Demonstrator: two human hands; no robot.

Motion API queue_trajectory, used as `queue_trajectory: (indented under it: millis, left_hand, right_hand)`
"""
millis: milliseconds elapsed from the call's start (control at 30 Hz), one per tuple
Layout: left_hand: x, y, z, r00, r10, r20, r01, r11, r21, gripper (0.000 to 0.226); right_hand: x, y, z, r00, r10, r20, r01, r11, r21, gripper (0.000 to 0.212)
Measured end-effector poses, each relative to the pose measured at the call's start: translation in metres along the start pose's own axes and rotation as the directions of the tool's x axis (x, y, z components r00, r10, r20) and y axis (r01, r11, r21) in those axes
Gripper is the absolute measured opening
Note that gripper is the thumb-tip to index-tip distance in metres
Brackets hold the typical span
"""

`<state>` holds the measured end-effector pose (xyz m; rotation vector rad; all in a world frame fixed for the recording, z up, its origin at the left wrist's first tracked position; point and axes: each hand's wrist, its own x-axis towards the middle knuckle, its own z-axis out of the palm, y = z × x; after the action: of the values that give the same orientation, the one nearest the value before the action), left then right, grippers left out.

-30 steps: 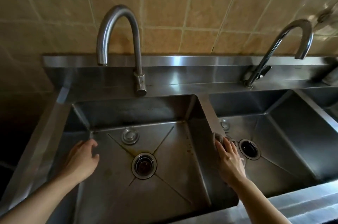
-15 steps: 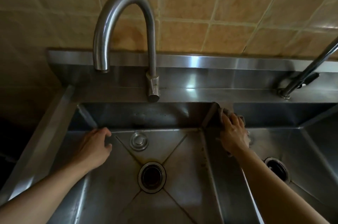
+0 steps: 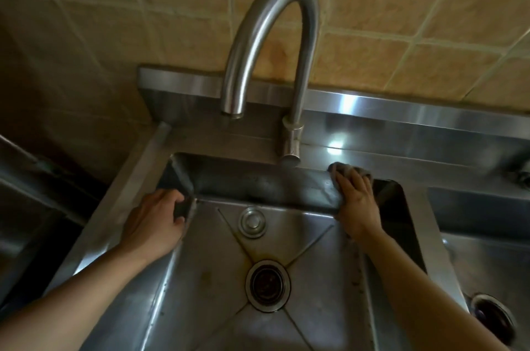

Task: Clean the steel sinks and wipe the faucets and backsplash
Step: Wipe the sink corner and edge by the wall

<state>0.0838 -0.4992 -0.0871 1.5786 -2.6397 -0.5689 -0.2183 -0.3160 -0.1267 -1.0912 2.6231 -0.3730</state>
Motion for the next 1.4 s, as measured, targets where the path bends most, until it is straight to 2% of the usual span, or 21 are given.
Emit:
queue_trajectory:
  millis: [67,100,167,233,267,367,433,600,700,767,833,933,1000,1067,1200,1333,1400]
  left_hand:
    - [0.000,-0.011,-0.005,1.000,0.001,-0.015,-0.001,1.000,0.009,0.036]
    - [0.001,-0.017,-0.006,1.000,0.012,-0.025,-0.011,1.000,0.020,0.038]
    - [0.005,-0.030,-0.010,0.998,0.047,-0.039,-0.045,0.997,0.067,0.047]
    - [0.012,-0.041,-0.010,0.996,0.084,-0.038,-0.080,0.992,0.098,0.055]
    - [0.017,-0.046,-0.010,0.994,0.104,-0.043,-0.098,0.989,0.107,0.057]
    - [0.034,-0.055,-0.008,0.981,0.172,-0.095,-0.159,0.979,0.127,0.056]
    - [0.047,-0.060,-0.008,0.971,0.193,-0.140,-0.176,0.976,0.125,0.052]
    - [0.071,-0.076,-0.008,0.957,0.224,-0.187,-0.197,0.969,0.151,0.052]
    - [0.080,-0.087,-0.007,0.943,0.273,-0.190,-0.251,0.959,0.131,0.055]
    - [0.087,-0.095,-0.005,0.922,0.336,-0.191,-0.312,0.939,0.147,0.055]
    - [0.092,-0.103,-0.002,0.893,0.398,-0.208,-0.371,0.915,0.156,0.050]
    - [0.093,-0.109,0.004,0.859,0.442,-0.259,-0.409,0.896,0.175,0.043]
    - [0.093,-0.109,0.008,0.841,0.448,-0.304,-0.419,0.894,0.158,0.036]
    - [0.092,-0.105,0.007,0.842,0.437,-0.316,-0.416,0.899,0.134,0.038]
    - [0.092,-0.106,0.007,0.846,0.442,-0.298,-0.427,0.897,0.118,0.044]
    - [0.093,-0.107,0.007,0.847,0.443,-0.295,-0.428,0.896,0.116,0.045]
    - [0.093,-0.108,0.007,0.846,0.450,-0.285,-0.435,0.893,0.117,0.047]
  right_hand:
    - [-0.017,-0.029,0.011,1.000,0.003,-0.004,-0.002,0.973,0.229,0.084]
    - [-0.027,-0.044,0.015,0.997,0.077,0.007,-0.073,0.904,0.421,0.075]
    - [-0.042,-0.063,0.026,0.970,0.237,0.060,-0.210,0.681,0.701,0.052]
    - [-0.048,-0.075,0.040,0.924,0.376,0.073,-0.282,0.540,0.793,0.034]
    - [-0.047,-0.082,0.046,0.908,0.411,0.081,-0.295,0.492,0.819,0.031]
    - [-0.038,-0.118,0.053,0.913,0.397,0.099,-0.255,0.362,0.896,0.029]
    - [-0.029,-0.151,0.061,0.938,0.340,0.063,-0.185,0.339,0.922,0.021]
    - [-0.007,-0.234,0.099,0.987,0.160,-0.016,-0.050,0.403,0.914,0.016]
    - [0.005,-0.271,0.118,0.992,0.117,-0.044,-0.006,0.404,0.915,0.014]
    - [0.015,-0.291,0.133,0.998,0.055,-0.020,-0.001,0.362,0.932,0.021]
    - [0.017,-0.310,0.143,1.000,-0.005,0.026,-0.023,0.289,0.957,0.018]
    - [0.014,-0.320,0.159,0.996,0.008,0.089,-0.088,0.255,0.963,0.034]
    - [0.012,-0.322,0.171,0.998,0.041,0.044,-0.051,0.206,0.977,0.038]
    - [0.012,-0.323,0.187,0.995,0.100,0.013,-0.027,0.139,0.990,0.040]
    - [0.019,-0.316,0.244,0.964,0.227,0.141,-0.177,0.145,0.974,0.043]
    - [0.024,-0.294,0.288,0.907,0.207,0.366,-0.398,0.139,0.907,0.040]
    - [0.025,-0.293,0.297,0.889,0.212,0.405,-0.431,0.091,0.898,0.041]
